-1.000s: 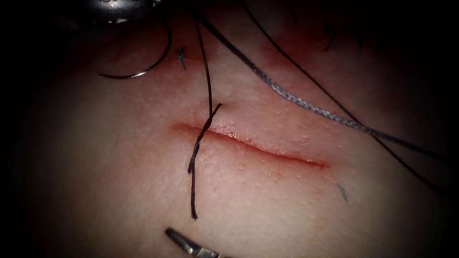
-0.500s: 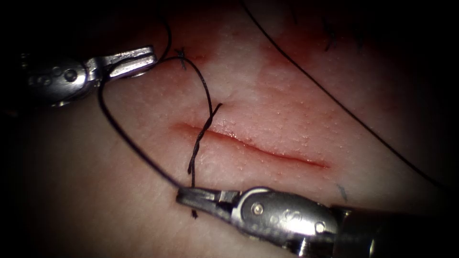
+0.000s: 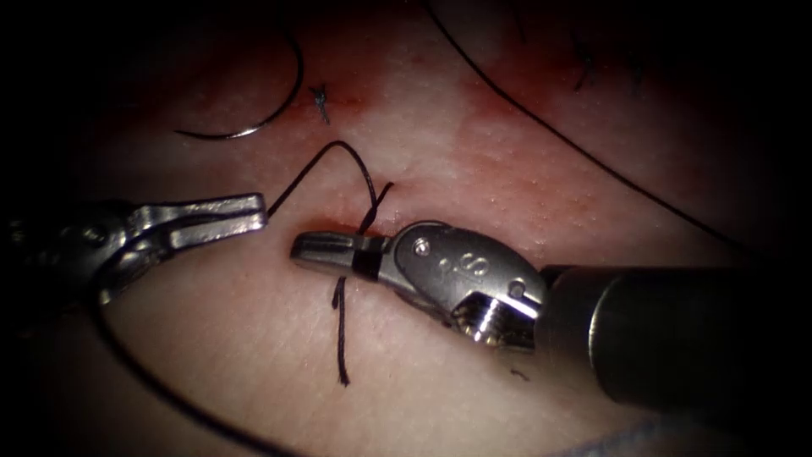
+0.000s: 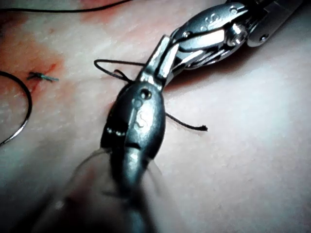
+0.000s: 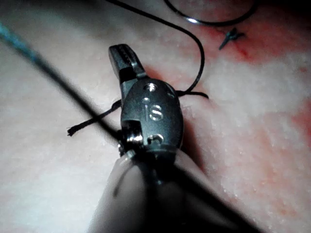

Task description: Wound Closure

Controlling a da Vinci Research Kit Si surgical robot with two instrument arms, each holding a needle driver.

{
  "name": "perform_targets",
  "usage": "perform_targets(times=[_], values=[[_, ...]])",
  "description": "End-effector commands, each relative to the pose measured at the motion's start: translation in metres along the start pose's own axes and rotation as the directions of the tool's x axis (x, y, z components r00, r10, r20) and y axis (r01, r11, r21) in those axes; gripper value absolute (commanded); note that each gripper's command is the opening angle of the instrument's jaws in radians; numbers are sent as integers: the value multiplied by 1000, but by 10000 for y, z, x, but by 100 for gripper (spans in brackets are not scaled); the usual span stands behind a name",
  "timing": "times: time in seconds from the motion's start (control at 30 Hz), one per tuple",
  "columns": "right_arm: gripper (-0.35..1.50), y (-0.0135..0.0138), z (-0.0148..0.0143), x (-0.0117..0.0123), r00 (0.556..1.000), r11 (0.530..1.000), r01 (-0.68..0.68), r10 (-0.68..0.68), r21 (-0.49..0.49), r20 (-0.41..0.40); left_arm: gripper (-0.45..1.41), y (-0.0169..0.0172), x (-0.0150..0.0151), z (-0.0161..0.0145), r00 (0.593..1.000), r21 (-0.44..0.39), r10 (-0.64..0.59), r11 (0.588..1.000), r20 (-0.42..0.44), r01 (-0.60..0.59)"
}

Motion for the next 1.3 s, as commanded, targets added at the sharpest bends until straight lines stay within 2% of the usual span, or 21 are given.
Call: perform_targets(times=[0.03,0.2,0.3,0.33,0.4,0.47,0.5,0.53,0.6,0.67,0.77,0.83,0.87,0.9,0.93,1.0,1.03,1.17,1.3], values=[[14,2,24,-2,1000,1000,-7,7,4,0,-45,5,-8,5,1000,-2,-10,1000,-7,10],[10,14,40,-2,997,998,-66,67,14,-36,-45,21,-12,3,999,-21,-52,998,-18,51],[-5,24,41,-4,982,989,-145,149,42,-117,-45,32,-18,0,998,-33,-59,998,-20,59],[-10,31,39,-6,953,971,-225,237,87,-186,-45,37,-26,-1,997,-40,-78,996,-19,77],[-11,33,38,-7,942,961,-252,270,112,-200,-45,38,-31,0,996,-42,-85,996,-19,85],[-10,35,36,-10,891,921,-336,378,198,-249,-45,36,-43,1,996,-46,-93,995,-19,92],[-10,35,36,-10,891,921,-336,378,198,-249,-45,36,-43,1,996,-46,-93,995,-19,92],[-20,34,33,-10,864,896,-356,424,264,-272,-45,31,-52,1,995,-52,-93,994,-20,92],[-27,33,30,-10,843,875,-365,456,318,-287,-45,22,-64,-1,996,-45,-92,995,-16,91],[-13,31,26,-9,823,853,-370,484,368,-296,-45,15,-75,-4,995,-38,-102,994,-11,102],[-13,30,21,-7,804,831,-368,510,417,-306,-45,8,-88,-7,994,-28,-109,994,-5,109],[5,27,16,-4,777,794,-370,549,483,-308,-45,4,-109,-10,992,-25,-125,992,0,125],[5,27,16,-4,777,794,-370,549,483,-308,-45,4,-109,-10,992,-25,-125,992,0,125],[29,25,14,-2,771,785,-378,561,491,-302,-45,1,-121,-11,991,-23,-137,990,3,137],[29,25,14,-2,771,785,-378,561,491,-302,-45,1,-121,-11,991,-23,-137,990,3,137],[81,22,12,4,748,755,-421,602,503,-278,-45,-1,-135,-11,989,-23,-147,989,5,147],[89,21,12,6,745,750,-427,608,505,-274,-45,-1,-138,-11,989,-22,-150,988,3,150],[96,15,11,11,744,737,-437,618,516,-253,-45,-3,-143,-12,988,-24,-151,988,3,151],[88,4,9,10,785,711,-430,599,557,-159,-45,-9,-141,-12,988,-25,-156,987,2,156]])
